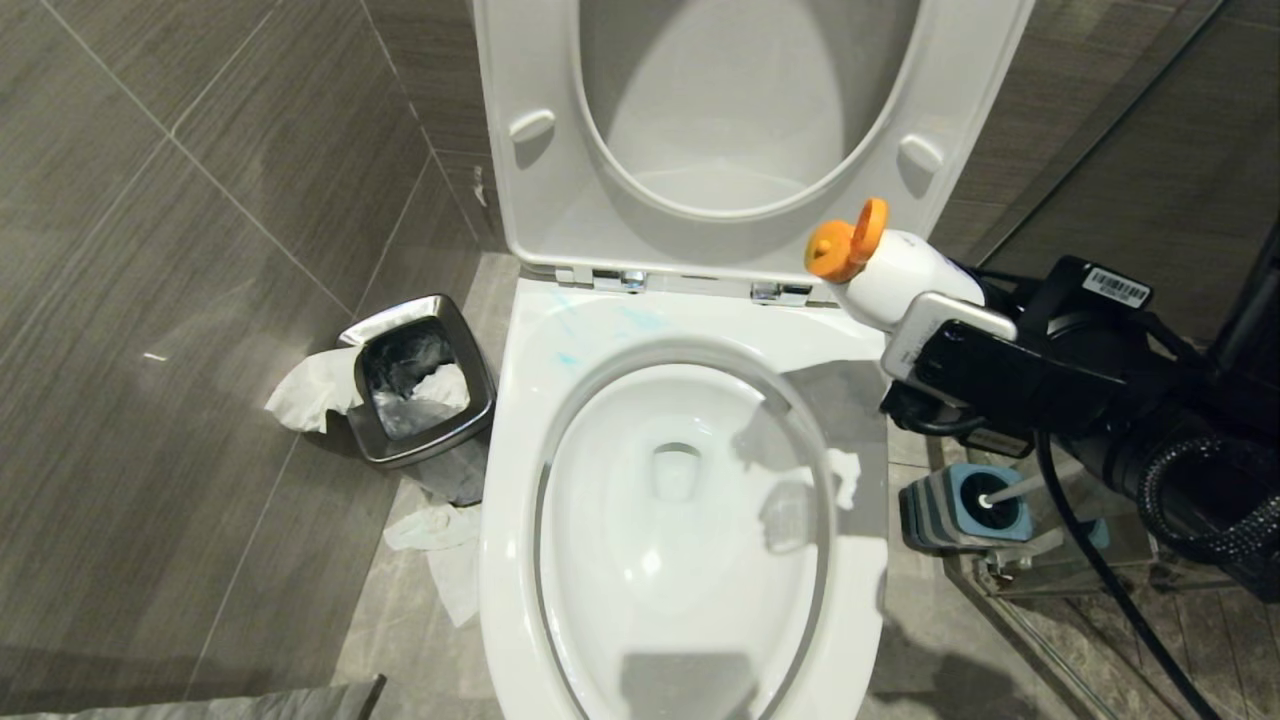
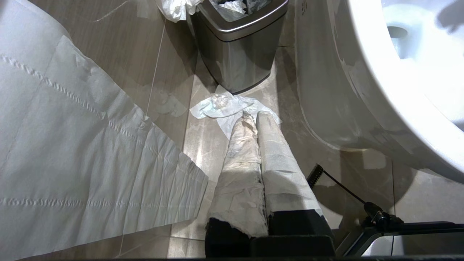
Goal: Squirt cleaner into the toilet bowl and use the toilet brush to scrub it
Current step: Pour in the cleaning agent
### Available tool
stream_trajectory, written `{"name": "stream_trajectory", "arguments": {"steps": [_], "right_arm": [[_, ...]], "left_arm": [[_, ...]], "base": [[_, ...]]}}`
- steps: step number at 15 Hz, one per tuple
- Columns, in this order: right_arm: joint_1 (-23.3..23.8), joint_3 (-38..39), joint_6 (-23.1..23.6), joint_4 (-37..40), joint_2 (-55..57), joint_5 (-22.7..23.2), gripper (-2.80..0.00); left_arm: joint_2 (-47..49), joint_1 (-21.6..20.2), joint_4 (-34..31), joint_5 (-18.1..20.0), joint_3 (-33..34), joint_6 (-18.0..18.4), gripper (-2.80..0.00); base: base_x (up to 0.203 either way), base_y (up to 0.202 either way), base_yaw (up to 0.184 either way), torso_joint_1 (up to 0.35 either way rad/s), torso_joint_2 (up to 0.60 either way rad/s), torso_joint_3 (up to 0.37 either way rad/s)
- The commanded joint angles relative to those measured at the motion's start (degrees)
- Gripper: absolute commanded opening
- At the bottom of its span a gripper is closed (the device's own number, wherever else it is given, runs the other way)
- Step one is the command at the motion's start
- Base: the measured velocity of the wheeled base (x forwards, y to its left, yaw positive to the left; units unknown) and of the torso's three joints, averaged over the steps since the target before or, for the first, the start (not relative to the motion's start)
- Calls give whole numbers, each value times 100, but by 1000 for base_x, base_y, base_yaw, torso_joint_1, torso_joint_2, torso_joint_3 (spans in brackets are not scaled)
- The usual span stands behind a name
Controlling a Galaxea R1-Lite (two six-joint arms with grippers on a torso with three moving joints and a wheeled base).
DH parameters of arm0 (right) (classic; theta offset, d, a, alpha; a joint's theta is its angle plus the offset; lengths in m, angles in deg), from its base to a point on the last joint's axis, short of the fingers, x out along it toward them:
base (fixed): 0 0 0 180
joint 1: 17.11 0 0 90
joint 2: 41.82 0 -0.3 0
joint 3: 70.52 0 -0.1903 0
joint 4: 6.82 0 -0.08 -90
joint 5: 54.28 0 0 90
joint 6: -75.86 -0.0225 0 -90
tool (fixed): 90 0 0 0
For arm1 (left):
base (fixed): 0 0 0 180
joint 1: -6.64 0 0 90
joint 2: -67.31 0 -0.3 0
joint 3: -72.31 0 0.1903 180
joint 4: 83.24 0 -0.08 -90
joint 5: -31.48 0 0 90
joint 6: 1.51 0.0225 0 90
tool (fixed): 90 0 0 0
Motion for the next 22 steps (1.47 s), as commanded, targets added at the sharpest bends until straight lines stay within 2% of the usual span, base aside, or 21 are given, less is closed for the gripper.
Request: {"name": "stream_trajectory", "arguments": {"steps": [1, 13, 22], "right_arm": [[-10, -13, 329, -17, 22, -10, -280], [-1, -217, 2283, 289, 87, -91, -280], [8, -538, 3103, 247, 534, -168, -280]], "left_arm": [[9, 0, -2, 0, 9, 11, -280], [9, 0, -2, 0, 9, 2, -280], [9, 0, -2, 0, 9, 2, -280]], "base": [[0, 0, 0, 0, 0, 0], [0, 0, 0, 0, 0, 0], [0, 0, 0, 0, 0, 0]]}}
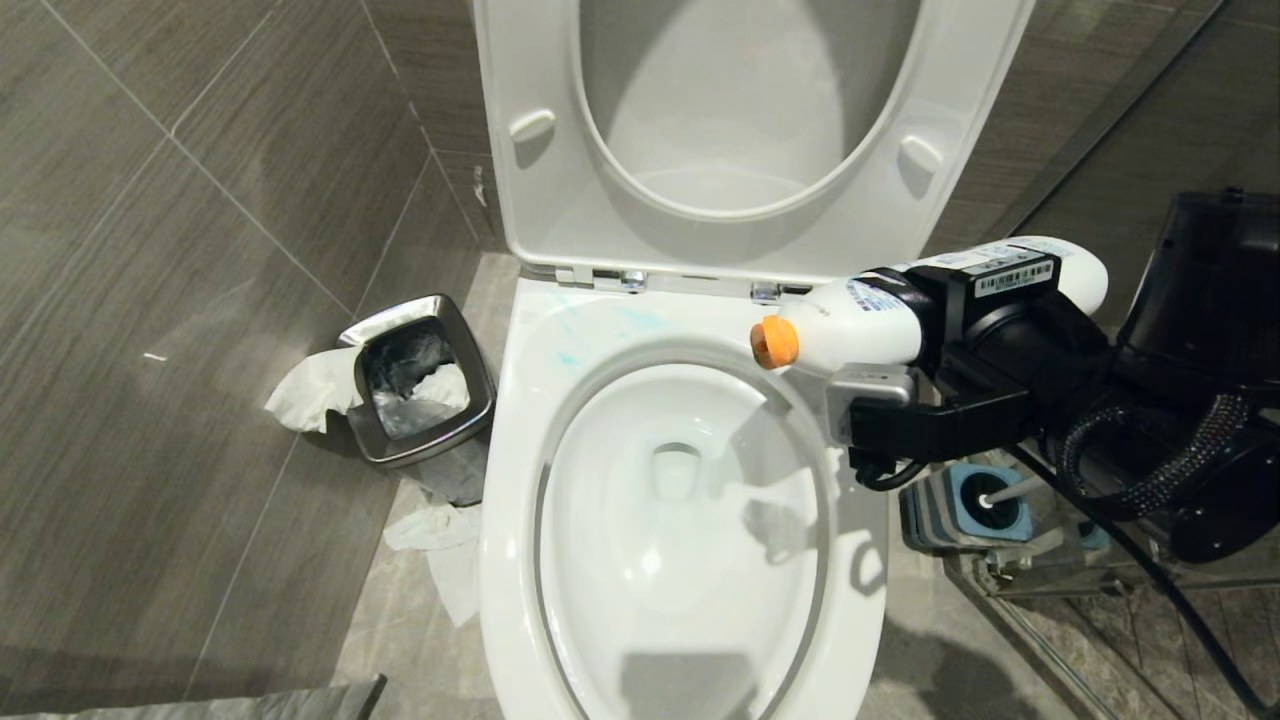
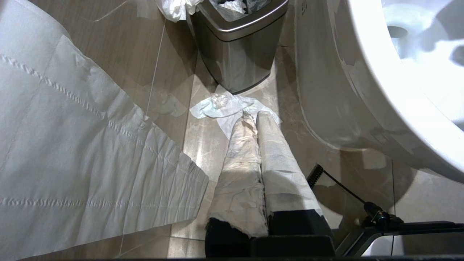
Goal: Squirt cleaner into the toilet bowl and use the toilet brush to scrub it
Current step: Pour in the cleaning agent
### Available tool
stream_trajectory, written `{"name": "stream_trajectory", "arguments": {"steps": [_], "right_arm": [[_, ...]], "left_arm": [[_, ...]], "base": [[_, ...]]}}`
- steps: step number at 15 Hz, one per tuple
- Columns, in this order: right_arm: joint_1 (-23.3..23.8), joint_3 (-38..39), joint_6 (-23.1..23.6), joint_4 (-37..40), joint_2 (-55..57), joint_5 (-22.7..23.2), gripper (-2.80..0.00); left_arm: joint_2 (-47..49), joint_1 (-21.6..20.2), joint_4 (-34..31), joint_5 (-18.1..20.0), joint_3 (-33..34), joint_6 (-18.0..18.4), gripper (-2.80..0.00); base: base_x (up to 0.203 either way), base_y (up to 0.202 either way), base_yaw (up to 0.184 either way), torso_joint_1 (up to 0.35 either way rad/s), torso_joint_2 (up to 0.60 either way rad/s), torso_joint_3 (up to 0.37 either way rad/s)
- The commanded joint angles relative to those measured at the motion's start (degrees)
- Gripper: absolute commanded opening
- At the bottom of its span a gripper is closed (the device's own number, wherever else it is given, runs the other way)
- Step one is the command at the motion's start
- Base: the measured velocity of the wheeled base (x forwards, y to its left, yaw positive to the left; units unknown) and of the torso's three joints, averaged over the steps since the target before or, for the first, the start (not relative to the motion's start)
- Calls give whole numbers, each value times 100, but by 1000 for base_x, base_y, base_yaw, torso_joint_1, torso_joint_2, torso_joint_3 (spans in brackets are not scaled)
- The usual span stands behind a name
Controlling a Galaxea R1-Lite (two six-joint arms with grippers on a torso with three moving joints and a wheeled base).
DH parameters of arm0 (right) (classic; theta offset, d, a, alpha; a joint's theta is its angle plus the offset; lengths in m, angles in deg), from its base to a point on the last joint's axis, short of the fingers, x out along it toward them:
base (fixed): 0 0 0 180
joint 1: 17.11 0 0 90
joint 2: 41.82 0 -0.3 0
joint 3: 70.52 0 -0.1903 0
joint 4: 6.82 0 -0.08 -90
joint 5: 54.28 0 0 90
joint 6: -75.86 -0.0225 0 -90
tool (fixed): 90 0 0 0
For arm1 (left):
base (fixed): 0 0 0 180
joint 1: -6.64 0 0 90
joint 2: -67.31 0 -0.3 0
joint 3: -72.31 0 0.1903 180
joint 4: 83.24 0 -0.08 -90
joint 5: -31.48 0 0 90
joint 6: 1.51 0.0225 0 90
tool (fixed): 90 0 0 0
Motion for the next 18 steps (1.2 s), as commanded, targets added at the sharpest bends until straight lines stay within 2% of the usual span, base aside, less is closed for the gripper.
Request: {"name": "stream_trajectory", "arguments": {"steps": [1, 10, 15, 18], "right_arm": [[-3, -43, 311, -19, 75, -29, -280], [-7, -299, 1757, 3, 49, -396, -280], [-12, -494, 2169, 3, 93, -481, -280], [-18, -676, 2179, -6, 241, -473, -280]], "left_arm": [[9, 0, 0, 2, 9, 2, -280], [9, 0, 0, 2, 9, 9, -280], [9, 0, 0, 2, 9, 9, -280], [9, 0, 0, 2, 9, 0, -280]], "base": [[0, 0, 0, 0, 0, 0], [0, 0, 0, 0, 0, 0], [0, 0, 0, 0, 0, 0], [0, 0, 0, 0, 0, 0]]}}
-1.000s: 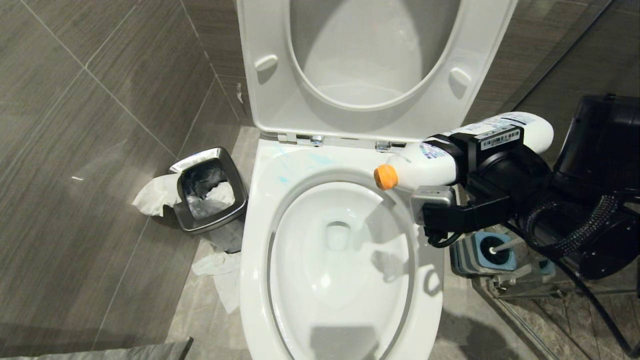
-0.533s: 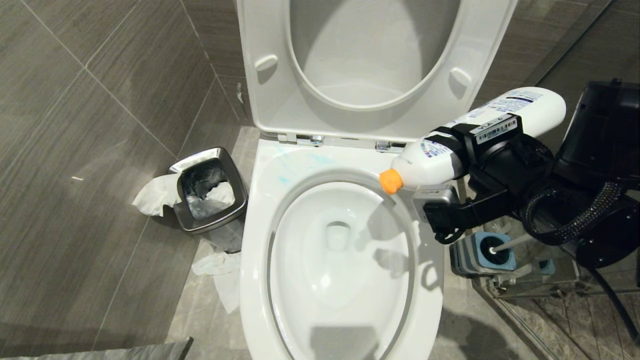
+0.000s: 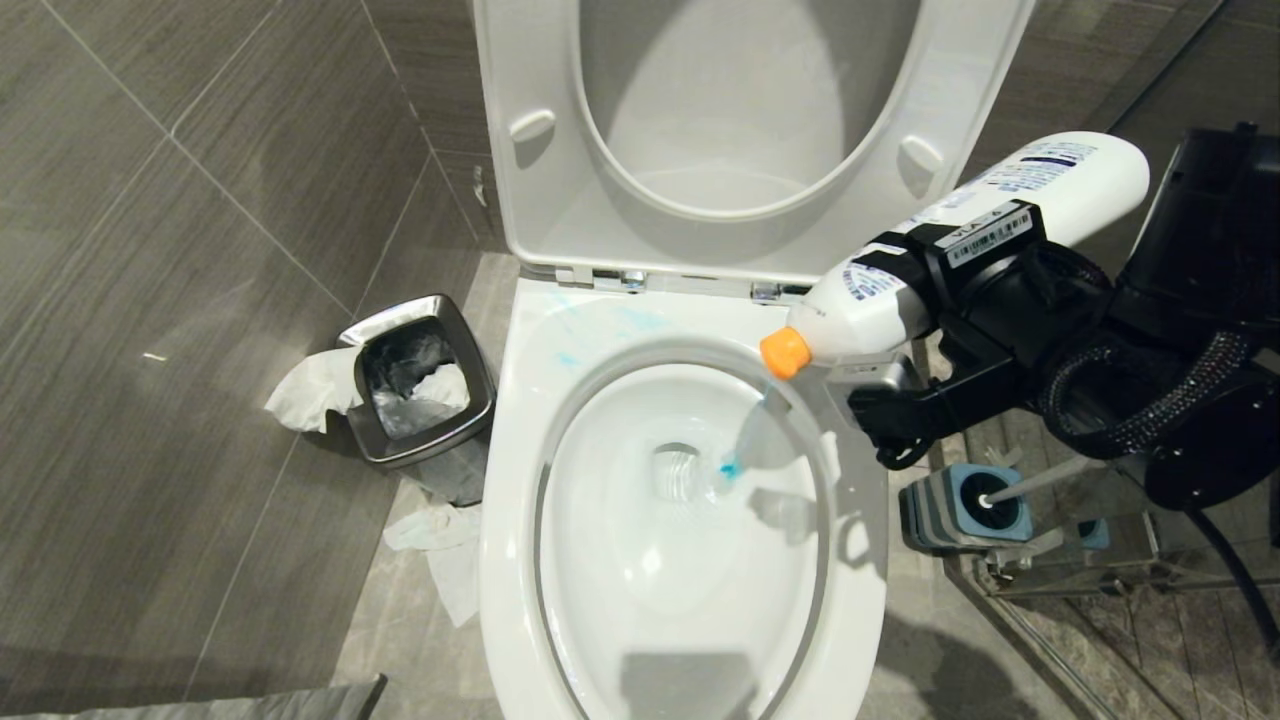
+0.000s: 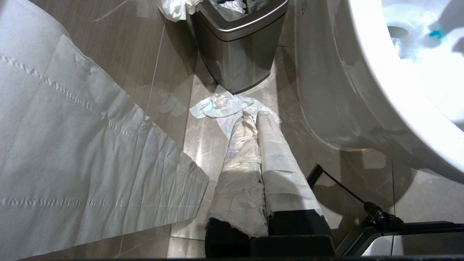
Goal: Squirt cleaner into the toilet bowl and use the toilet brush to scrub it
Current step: Pour in the cleaning agent
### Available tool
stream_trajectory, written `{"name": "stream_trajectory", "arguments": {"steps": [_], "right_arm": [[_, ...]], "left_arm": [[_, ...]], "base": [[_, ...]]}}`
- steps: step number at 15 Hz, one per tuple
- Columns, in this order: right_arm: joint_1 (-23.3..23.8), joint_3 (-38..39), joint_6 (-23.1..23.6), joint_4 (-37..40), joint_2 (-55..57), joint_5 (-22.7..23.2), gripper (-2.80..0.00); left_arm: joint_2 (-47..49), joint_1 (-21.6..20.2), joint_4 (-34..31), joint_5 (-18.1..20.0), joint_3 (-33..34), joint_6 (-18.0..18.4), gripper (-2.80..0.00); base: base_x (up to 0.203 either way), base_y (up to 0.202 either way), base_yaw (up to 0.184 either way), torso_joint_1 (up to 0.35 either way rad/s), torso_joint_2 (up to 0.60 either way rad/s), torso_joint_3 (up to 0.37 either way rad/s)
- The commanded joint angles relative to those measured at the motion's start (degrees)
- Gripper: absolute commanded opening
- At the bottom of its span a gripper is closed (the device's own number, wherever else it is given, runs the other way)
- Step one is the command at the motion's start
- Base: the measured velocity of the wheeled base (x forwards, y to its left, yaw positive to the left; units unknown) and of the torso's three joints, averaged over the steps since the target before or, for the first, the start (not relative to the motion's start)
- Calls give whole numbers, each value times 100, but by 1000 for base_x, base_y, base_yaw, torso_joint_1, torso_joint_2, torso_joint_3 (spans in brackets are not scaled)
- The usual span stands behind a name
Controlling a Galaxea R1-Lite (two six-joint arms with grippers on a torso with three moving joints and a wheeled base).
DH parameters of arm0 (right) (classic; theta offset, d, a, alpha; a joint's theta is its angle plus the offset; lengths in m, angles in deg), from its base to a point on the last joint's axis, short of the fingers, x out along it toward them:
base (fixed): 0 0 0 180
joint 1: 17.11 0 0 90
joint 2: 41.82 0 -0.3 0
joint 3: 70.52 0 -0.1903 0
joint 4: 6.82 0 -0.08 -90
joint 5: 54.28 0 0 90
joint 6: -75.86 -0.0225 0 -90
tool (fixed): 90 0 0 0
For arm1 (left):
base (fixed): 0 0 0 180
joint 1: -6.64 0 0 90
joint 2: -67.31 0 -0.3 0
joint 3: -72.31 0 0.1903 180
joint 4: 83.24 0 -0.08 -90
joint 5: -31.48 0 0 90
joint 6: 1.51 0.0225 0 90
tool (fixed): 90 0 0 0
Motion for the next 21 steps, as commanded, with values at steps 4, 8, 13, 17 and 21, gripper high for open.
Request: {"name": "stream_trajectory", "arguments": {"steps": [4, 8, 13, 17, 21], "right_arm": [[-80, -221, -30, -153, 281, 1, -280], [-354, -224, -450, -703, 643, 7, -280], [-553, -276, -1233, -737, 768, 1, -280], [-582, -200, -2056, -730, 576, -8, -280], [-581, 39, -3144, -730, 289, -19, -280]], "left_arm": [[9, 2, 0, 0, 9, 3, -280], [9, 2, -3, 0, 9, 14, -280], [9, 2, -9, 0, 9, 20, -280], [9, 2, 0, -8, 9, 2, -280], [9, 2, 0, 0, 9, 20, -280]], "base": [[0, 0, 0, 0, 0, 0], [0, 0, 0, 0, 0, 0], [0, 0, 0, 0, 0, 0], [0, 0, 0, 0, 0, 0], [0, 0, 0, 0, 0, 0]]}}
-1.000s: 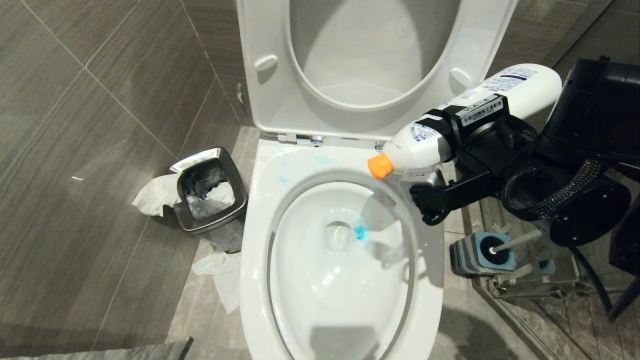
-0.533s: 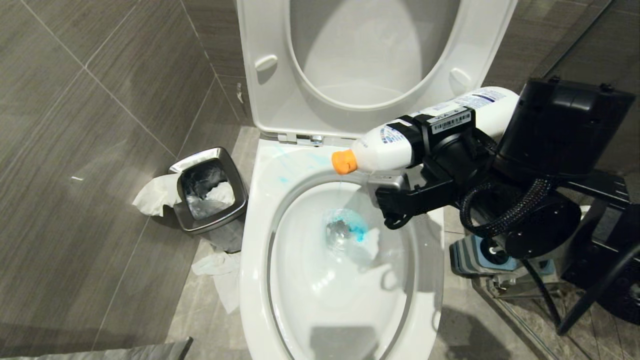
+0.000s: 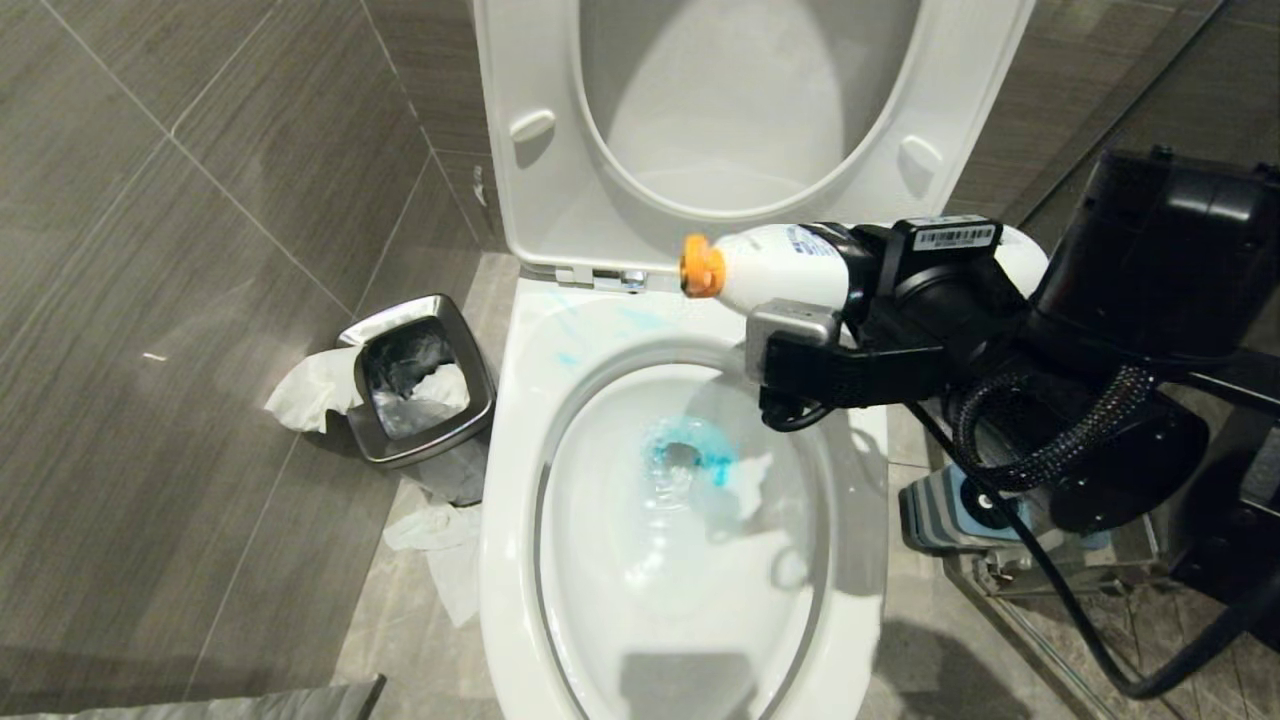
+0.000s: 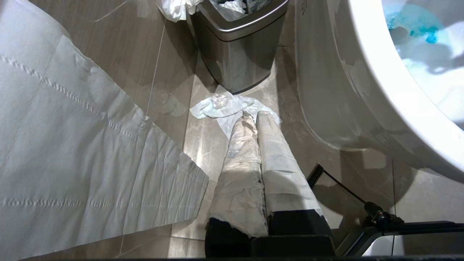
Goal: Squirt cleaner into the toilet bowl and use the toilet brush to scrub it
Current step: Pour in the cleaning agent, then place the cleaning agent on the floor
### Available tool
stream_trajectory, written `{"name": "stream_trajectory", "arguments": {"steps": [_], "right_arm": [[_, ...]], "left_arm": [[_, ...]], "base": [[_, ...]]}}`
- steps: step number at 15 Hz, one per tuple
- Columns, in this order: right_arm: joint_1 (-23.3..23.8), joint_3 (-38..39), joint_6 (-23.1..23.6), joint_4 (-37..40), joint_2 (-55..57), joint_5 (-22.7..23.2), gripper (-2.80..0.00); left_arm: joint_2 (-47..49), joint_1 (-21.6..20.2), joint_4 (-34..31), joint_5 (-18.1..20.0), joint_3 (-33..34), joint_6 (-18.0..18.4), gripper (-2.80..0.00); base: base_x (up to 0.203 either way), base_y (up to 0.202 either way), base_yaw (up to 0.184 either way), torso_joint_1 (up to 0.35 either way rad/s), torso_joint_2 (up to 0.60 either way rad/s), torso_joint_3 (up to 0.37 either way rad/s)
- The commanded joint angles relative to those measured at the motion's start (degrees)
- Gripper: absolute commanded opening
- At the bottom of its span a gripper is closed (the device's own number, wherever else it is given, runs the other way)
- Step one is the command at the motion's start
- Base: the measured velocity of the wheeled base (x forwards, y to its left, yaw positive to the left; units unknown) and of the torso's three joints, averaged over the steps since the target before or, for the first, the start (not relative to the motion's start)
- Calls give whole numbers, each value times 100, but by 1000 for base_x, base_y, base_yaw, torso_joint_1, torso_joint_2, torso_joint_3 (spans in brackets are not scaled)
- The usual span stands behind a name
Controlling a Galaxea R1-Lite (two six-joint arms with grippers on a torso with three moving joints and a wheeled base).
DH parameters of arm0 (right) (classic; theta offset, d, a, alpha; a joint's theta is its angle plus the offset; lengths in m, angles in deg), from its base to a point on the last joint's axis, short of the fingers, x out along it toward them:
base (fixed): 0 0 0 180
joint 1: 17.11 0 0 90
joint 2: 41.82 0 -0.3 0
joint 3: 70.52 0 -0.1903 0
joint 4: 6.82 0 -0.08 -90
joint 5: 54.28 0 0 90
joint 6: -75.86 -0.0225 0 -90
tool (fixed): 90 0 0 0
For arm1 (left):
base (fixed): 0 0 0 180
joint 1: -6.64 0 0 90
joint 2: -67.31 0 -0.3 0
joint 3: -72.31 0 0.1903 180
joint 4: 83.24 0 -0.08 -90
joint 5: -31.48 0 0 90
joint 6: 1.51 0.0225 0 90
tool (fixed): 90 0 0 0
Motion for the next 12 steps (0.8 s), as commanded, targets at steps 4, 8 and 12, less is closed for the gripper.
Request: {"name": "stream_trajectory", "arguments": {"steps": [4, 8, 12], "right_arm": [[-16, 273, -1726, -20, -315, -28, -280], [-8, 75, -2819, 5, -354, -321, -280], [296, 48, -3275, 102, -397, -343, -280]], "left_arm": [[9, 0, 0, 2, 9, -14, -280], [9, 0, 0, 2, 9, -14, -280], [9, 0, 9, 2, 9, -5, -280]], "base": [[0, 0, 0, 0, 0, 0], [0, 0, 0, 0, 0, 0], [0, 0, 0, 0, 0, 0]]}}
